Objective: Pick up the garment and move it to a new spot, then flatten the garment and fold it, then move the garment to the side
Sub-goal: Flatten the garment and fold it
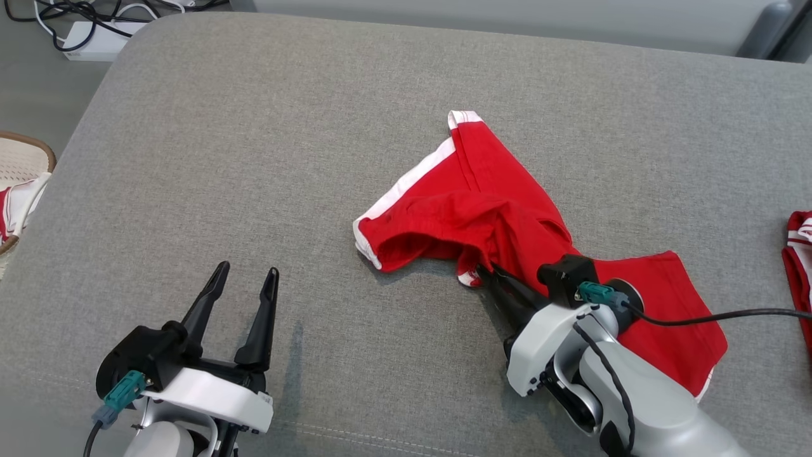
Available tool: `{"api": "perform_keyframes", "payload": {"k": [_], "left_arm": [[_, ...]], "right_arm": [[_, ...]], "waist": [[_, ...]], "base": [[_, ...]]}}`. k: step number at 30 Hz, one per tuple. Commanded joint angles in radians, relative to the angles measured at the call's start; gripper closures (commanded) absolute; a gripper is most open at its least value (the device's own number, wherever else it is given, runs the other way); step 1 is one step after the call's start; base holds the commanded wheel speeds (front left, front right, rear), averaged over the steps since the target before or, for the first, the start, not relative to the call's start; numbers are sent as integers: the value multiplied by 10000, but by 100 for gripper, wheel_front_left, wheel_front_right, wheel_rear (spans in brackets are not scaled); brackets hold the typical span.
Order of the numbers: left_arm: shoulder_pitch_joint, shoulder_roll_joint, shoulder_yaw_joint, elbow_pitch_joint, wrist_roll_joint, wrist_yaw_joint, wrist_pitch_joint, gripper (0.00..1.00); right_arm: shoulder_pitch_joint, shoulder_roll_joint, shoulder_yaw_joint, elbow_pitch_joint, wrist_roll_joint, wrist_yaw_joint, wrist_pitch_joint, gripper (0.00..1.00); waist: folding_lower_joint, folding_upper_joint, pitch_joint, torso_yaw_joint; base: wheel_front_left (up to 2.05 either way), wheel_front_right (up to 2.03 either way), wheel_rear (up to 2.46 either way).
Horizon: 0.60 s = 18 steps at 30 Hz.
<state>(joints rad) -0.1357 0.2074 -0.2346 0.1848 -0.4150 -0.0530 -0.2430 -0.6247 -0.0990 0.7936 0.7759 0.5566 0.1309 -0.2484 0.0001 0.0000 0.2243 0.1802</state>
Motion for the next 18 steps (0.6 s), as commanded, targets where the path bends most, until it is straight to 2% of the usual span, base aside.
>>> {"api": "perform_keyframes", "payload": {"k": [1, 6, 11, 18], "left_arm": [[-475, 180, 398, -169, 7, -48, -119, 0], [-438, 156, 453, -103, 6, -57, -147, 0], [-343, 144, 512, -90, 19, -50, -166, 0], [-360, 129, 495, -89, 51, -63, -174, 0]], "right_arm": [[-153, 148, 126, -169, 74, -2, -132, 100], [-122, 24, 704, -793, 601, -2, -132, 100], [-70, -510, 1456, -2545, 2260, -2, 129, 100], [-306, -1261, 2365, -5313, 4645, -2, 1617, 100]], "waist": [[-1, 0, -12, -16], [-1, 0, -80, -115], [-1, 0, -179, -284], [-1, 0, -196, -344]], "base": [[0, 0, 0], [0, 0, 0], [0, 0, 0], [0, 0, 0]]}}
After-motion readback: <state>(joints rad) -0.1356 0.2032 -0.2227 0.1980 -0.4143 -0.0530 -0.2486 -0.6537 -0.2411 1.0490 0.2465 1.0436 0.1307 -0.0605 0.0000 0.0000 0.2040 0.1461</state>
